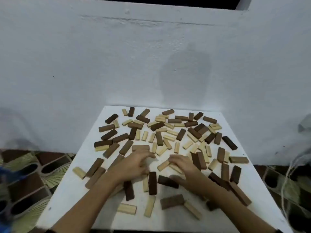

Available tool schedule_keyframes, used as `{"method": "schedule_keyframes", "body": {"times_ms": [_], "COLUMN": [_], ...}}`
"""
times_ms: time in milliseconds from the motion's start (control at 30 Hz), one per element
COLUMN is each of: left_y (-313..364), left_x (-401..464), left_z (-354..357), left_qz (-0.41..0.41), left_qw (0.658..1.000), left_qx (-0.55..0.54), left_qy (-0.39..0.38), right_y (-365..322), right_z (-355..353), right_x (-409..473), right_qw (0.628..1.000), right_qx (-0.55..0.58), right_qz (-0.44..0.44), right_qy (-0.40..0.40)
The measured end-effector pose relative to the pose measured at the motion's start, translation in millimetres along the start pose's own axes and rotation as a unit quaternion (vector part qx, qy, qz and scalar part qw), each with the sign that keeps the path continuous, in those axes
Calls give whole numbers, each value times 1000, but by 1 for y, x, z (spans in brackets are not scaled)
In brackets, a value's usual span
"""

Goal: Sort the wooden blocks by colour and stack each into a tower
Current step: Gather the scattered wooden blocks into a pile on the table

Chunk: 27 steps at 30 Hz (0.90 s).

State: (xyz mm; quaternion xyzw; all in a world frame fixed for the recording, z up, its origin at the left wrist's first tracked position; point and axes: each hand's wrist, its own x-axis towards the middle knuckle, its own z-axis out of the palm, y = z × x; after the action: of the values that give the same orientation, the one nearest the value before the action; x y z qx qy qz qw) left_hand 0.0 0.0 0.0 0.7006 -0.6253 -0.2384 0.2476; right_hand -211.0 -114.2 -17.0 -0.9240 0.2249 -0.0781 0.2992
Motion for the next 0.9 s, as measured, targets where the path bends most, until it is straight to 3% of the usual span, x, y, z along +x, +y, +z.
{"method": "schedule_keyframes", "body": {"times_ms": [100, 233, 333, 533, 900], "left_y": [-4, -1, 7, 22, 39], "left_x": [-16, -31, -35, -29, -16], "left_z": [10, 32, 46, 70, 76], "left_qz": [2, -60, -119, -161, -164], "left_qw": [997, 995, 988, 976, 970], "left_qx": [52, 81, 99, 98, 48], "left_qy": [-49, -3, 29, 110, 173], "right_y": [-3, -6, -2, 0, -11], "right_z": [12, 22, 27, 27, 1], "right_x": [-16, -20, -17, -12, 0], "right_qw": [996, 985, 983, 989, 998], "right_qx": [-41, -127, -156, -136, -41], "right_qz": [-8, -34, -46, -52, 34], "right_qy": [-78, -112, -87, -29, 32]}}
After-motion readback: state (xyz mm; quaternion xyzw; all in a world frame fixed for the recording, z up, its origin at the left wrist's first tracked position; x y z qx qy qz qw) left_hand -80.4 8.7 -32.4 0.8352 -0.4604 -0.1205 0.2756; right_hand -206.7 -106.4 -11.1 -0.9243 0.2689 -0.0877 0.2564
